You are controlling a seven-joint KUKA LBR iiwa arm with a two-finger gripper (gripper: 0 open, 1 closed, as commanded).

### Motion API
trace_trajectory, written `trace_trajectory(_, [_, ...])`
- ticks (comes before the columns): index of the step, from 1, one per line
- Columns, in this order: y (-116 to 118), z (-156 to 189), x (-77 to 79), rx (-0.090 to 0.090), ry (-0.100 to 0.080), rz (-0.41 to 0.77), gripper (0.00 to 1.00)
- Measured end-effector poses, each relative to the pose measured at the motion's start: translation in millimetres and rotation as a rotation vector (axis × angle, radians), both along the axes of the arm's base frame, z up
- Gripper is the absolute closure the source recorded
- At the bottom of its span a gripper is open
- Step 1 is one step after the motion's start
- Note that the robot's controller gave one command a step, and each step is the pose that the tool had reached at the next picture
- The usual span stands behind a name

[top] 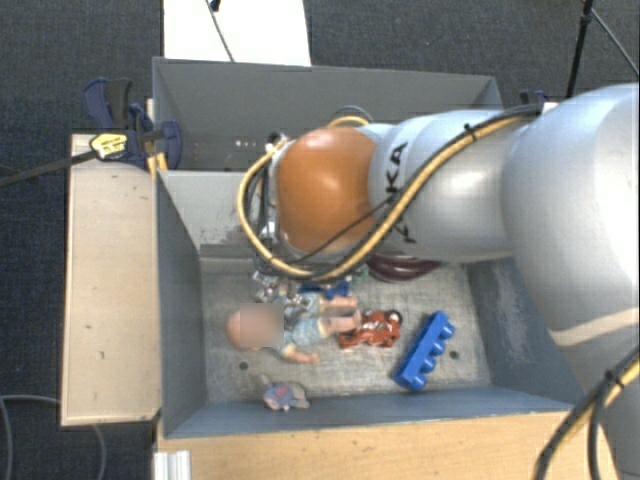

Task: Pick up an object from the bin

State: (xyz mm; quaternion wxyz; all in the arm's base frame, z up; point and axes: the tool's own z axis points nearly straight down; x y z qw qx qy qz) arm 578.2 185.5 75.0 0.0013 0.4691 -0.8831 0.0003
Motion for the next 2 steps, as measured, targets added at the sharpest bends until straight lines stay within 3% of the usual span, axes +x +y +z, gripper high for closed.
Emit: trace_trajectory(2, [-0.3,10.9,-2.5,0.001,0.005,-0.003,1.0])
